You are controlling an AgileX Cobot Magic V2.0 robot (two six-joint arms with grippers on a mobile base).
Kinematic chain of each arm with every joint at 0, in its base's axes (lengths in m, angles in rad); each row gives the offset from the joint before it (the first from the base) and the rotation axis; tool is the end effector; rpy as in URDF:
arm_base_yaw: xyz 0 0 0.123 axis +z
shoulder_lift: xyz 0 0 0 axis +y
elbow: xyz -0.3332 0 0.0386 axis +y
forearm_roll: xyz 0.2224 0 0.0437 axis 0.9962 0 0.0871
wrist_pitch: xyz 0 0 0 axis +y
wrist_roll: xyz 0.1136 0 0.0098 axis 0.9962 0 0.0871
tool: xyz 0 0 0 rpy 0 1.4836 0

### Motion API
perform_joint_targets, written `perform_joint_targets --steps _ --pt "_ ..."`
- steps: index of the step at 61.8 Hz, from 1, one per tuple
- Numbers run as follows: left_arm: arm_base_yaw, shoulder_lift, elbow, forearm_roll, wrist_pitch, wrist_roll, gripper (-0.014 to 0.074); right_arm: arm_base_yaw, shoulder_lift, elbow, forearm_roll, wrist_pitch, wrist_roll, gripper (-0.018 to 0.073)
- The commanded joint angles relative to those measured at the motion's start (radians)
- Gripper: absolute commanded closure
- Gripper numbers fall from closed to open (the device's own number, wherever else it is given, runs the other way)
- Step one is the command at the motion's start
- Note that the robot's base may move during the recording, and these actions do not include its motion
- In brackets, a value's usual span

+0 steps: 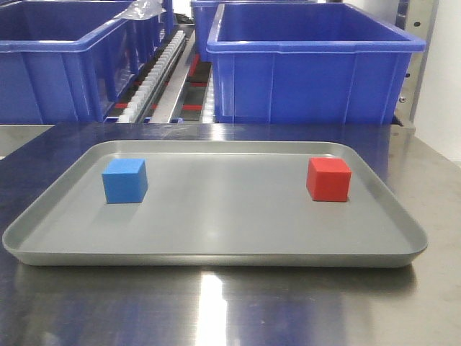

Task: Sort and place red and blue blocks on shelf
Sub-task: 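Lower the right gripper over the red cube on the tray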

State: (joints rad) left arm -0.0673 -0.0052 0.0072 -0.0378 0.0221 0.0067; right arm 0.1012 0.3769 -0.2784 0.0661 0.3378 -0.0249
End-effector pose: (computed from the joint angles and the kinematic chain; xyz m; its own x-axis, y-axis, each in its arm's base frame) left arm 0.0029 -0.0003 0.2102 0.0608 -0.0353 -0.9975 0.0700 0.9971 -0.0310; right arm 0.0367 0.0062 0.2641 -0.3440 0.0027 -0.9390 -0.1087 0.9932 0.0427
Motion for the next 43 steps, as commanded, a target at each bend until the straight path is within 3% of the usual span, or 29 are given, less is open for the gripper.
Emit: perform_joint_targets --steps 1,8,16,24,28,38,43 --pt "0.002 -0.021 0.047 -0.009 -0.089 -0.007 0.0471 0.001 0.100 -0.073 -0.009 -0.089 0.001 0.0510" --pt "0.002 -0.021 0.047 -0.009 -0.089 -0.007 0.0471 0.001 0.258 -0.159 -0.011 0.001 0.031 0.0510" --pt "0.002 -0.021 0.047 -0.009 -0.089 -0.007 0.0471 0.001 0.437 -0.282 -0.024 0.131 0.158 0.0510" --pt "0.002 -0.021 0.047 -0.009 -0.089 -0.007 0.0471 0.018 0.624 -0.415 -0.114 0.281 0.273 0.0473" --pt "0.002 -0.021 0.047 -0.009 -0.089 -0.007 0.0471 0.048 0.699 -0.476 -0.154 0.336 0.306 0.0390" --pt "0.002 -0.021 0.047 -0.009 -0.089 -0.007 0.0471 0.140 0.860 -0.629 -0.173 0.415 0.391 0.0020" --pt "0.002 -0.021 0.047 -0.009 -0.089 -0.007 0.0471 0.200 0.937 -0.721 -0.186 0.464 0.409 -0.0070"
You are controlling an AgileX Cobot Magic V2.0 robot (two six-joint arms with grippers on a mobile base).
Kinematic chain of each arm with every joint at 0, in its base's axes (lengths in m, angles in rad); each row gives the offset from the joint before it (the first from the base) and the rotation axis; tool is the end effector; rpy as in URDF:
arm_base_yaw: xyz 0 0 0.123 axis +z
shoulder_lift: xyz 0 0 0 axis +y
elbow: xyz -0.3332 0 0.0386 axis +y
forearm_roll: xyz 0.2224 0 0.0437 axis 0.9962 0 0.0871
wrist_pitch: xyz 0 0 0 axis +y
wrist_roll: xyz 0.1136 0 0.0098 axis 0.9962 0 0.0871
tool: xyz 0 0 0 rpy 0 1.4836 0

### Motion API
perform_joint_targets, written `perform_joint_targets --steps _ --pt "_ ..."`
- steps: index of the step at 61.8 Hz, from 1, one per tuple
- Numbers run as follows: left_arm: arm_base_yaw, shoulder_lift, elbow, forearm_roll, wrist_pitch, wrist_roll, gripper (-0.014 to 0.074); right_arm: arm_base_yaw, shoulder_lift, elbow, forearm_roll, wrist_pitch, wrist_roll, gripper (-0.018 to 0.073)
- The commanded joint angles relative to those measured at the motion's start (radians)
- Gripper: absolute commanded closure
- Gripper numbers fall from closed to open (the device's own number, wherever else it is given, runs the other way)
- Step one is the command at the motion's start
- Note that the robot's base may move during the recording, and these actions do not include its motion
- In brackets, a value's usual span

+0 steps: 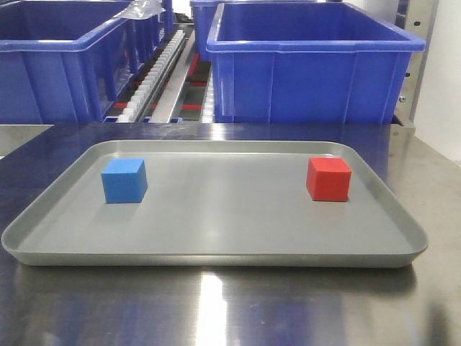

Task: Sort and place red and blue blocks on shelf
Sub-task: 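Lower the right gripper over the red cube on the tray, then close the right gripper on the red cube and lift it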

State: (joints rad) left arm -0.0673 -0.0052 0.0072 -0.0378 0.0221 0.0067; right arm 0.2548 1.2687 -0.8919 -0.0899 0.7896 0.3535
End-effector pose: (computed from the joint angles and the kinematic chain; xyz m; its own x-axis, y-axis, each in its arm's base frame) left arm 0.0029 -0.0003 0.2102 0.0608 -0.0353 -0.9975 0.0700 0.9971 -0.0310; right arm 0.2093 0.0470 0.3111 -0.8802 0.0658 -0.4701 0.0308 0.9962 0.0817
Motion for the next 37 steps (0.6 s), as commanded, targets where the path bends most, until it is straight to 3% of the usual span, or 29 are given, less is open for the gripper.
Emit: perform_joint_targets --steps 1,18,37 --pt "0.002 -0.021 0.047 -0.009 -0.089 -0.007 0.0471 0.057 0.059 -0.125 -0.031 0.025 0.030 -0.0071" --pt "0.002 -0.021 0.047 -0.009 -0.089 -0.007 0.0471 0.206 0.331 -0.438 -0.030 0.241 0.134 -0.0053" --pt "0.002 -0.021 0.047 -0.009 -0.089 -0.007 0.0471 0.243 0.506 -0.610 0.021 0.273 0.137 -0.0053"
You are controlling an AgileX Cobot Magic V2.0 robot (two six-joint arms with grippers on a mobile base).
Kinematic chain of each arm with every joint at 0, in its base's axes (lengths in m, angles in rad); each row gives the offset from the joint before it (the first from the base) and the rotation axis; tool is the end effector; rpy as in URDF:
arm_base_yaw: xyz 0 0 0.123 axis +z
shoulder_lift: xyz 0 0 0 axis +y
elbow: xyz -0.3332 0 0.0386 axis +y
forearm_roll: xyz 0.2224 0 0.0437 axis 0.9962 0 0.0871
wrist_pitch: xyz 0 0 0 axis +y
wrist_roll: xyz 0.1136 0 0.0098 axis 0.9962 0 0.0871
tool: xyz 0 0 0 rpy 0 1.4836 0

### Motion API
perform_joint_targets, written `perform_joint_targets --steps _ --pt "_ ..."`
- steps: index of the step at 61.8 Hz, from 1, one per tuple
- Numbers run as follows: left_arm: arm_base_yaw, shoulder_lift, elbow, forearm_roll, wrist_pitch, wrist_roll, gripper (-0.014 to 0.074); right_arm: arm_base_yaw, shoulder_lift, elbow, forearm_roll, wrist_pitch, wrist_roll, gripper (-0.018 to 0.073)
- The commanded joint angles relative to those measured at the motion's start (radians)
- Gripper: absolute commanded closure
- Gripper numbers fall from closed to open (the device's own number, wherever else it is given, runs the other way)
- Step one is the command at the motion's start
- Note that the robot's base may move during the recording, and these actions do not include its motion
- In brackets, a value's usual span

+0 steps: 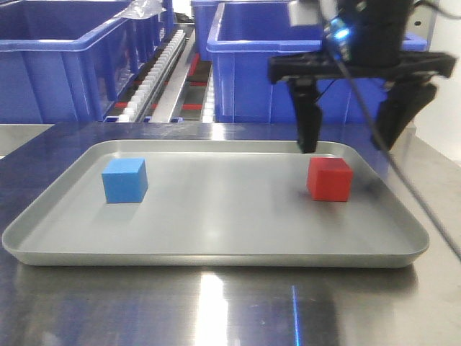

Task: Sort and place red and blue blocks on shelf
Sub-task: 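Close the right gripper on the red cube and lift it, then raise the red cube with the right gripper clear of the tray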

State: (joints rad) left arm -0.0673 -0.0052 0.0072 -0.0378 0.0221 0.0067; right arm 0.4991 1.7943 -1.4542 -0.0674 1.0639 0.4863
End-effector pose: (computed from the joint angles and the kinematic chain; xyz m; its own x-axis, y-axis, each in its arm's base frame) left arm 0.0029 -0.0003 0.2102 0.0608 -0.0353 -0.9975 0.0700 0.9971 -0.0310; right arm 0.3231 0.1685 0.2962 -0.9674 -0.0292 -0.2517 -0.0455 0.9972 0.0593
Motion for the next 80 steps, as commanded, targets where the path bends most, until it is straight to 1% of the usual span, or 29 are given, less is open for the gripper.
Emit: perform_joint_targets --steps 1,16,31,36,38,42,46,47,49,50,53,58,64,68,74,80 --pt "0.002 -0.021 0.047 -0.009 -0.089 -0.007 0.0471 -0.001 -0.015 -0.048 -0.001 -0.001 0.005 -0.0053" --pt "0.002 -0.021 0.047 -0.009 -0.089 -0.007 0.0471 0.000 0.027 -0.047 0.002 -0.008 0.005 -0.0053" --pt "0.002 -0.021 0.047 -0.009 -0.089 -0.007 0.0471 0.000 0.047 -0.047 0.029 -0.034 0.005 -0.0052" --pt "0.002 -0.021 0.047 -0.009 -0.089 -0.007 0.0471 0.001 0.048 -0.047 0.032 -0.038 0.005 -0.0020" --pt "0.002 -0.021 0.047 -0.009 -0.089 -0.007 0.0471 0.001 0.048 -0.047 0.032 -0.038 0.005 0.0008" --pt "0.002 -0.021 0.047 -0.009 -0.089 -0.007 0.0471 0.001 0.048 -0.047 0.032 -0.036 0.005 0.0106" --pt "0.002 -0.021 0.047 -0.009 -0.089 -0.007 0.0471 0.001 0.048 -0.047 0.032 -0.032 0.005 0.0245" --pt "0.002 -0.021 0.047 -0.009 -0.089 -0.007 0.0471 0.001 0.048 -0.047 0.032 -0.032 0.005 0.0298" --pt "0.002 -0.021 0.047 -0.009 -0.089 -0.007 0.0471 0.001 0.048 -0.047 0.032 -0.032 0.005 0.0372" --pt "0.002 -0.021 0.047 -0.009 -0.089 -0.007 0.0471 0.001 0.048 -0.047 0.032 -0.032 0.005 0.0427" --pt "0.002 -0.021 0.047 -0.009 -0.089 -0.007 0.0471 0.001 0.042 -0.047 0.032 -0.033 0.005 0.0528" --pt "0.002 -0.021 0.047 -0.009 -0.089 -0.007 0.0471 0.001 0.021 -0.047 0.030 -0.043 0.005 0.0480" --pt "0.002 -0.021 0.047 -0.009 -0.089 -0.007 0.0471 0.001 -0.023 -0.047 0.001 -0.069 0.000 0.0482" --pt "0.002 -0.021 0.047 -0.009 -0.089 -0.007 0.0471 -0.002 -0.056 -0.046 -0.014 -0.092 -0.024 0.0482" --pt "0.002 -0.021 0.047 -0.009 -0.089 -0.007 0.0471 -0.018 -0.111 -0.021 0.002 -0.161 -0.116 0.0482" --pt "0.002 -0.021 0.047 -0.009 -0.089 -0.007 0.0471 -0.052 -0.194 0.065 0.030 -0.268 -0.235 0.0482"
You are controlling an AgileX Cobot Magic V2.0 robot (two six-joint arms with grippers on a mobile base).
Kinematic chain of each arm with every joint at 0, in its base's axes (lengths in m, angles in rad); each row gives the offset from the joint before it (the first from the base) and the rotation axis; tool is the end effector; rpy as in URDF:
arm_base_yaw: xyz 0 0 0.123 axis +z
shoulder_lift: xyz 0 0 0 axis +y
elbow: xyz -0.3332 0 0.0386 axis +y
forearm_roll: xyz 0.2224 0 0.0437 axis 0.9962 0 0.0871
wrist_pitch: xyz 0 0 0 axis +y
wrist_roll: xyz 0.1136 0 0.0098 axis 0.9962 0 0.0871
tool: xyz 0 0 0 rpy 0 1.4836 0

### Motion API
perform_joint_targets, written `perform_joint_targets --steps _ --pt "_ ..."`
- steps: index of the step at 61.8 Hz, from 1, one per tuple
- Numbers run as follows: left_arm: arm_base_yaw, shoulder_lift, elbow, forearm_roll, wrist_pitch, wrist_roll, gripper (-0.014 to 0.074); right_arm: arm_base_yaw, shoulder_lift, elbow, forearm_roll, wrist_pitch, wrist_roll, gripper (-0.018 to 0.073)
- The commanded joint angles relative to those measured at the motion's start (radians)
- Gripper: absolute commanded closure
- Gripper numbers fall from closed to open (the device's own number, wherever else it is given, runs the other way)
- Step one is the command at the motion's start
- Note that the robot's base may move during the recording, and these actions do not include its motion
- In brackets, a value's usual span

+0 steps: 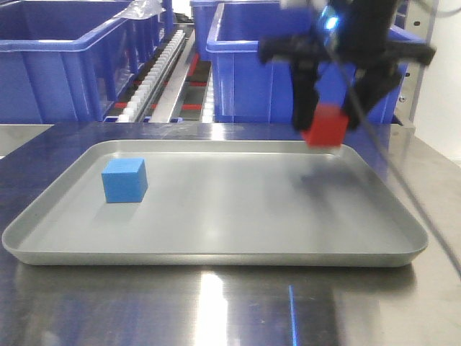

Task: Sort and place red and blue blocks on shelf
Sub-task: 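Raise the red cube with the right gripper clear of the tray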

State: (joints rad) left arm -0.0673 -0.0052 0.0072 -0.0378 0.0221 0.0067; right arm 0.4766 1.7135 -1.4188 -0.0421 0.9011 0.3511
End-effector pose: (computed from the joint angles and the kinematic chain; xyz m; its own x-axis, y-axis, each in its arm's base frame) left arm 0.0029 -0.0003 0.2102 0.0608 -0.0353 -0.9975 0.0700 0.9971 -0.0310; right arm 0.3232 0.1627 0.3225 -0.8958 -0.1034 -0.4324 -0.1682 0.9791 0.1145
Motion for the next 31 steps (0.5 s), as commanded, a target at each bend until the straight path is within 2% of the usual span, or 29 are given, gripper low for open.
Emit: perform_joint_targets --steps 1,10,25,31 --pt "0.002 -0.021 0.047 -0.009 -0.089 -0.007 0.0471 -0.036 -0.126 0.046 0.009 -0.123 -0.126 0.0482" --pt "0.002 -0.021 0.047 -0.009 -0.089 -0.007 0.0471 -0.118 -0.274 0.235 0.021 -0.308 -0.265 0.0482" --pt "0.002 -0.021 0.047 -0.009 -0.089 -0.007 0.0471 -0.315 -0.533 0.528 0.042 -0.588 -0.304 0.0483" --pt "0.002 -0.021 0.047 -0.009 -0.089 -0.007 0.0471 -0.389 -0.623 0.616 0.080 -0.671 -0.363 0.0513"
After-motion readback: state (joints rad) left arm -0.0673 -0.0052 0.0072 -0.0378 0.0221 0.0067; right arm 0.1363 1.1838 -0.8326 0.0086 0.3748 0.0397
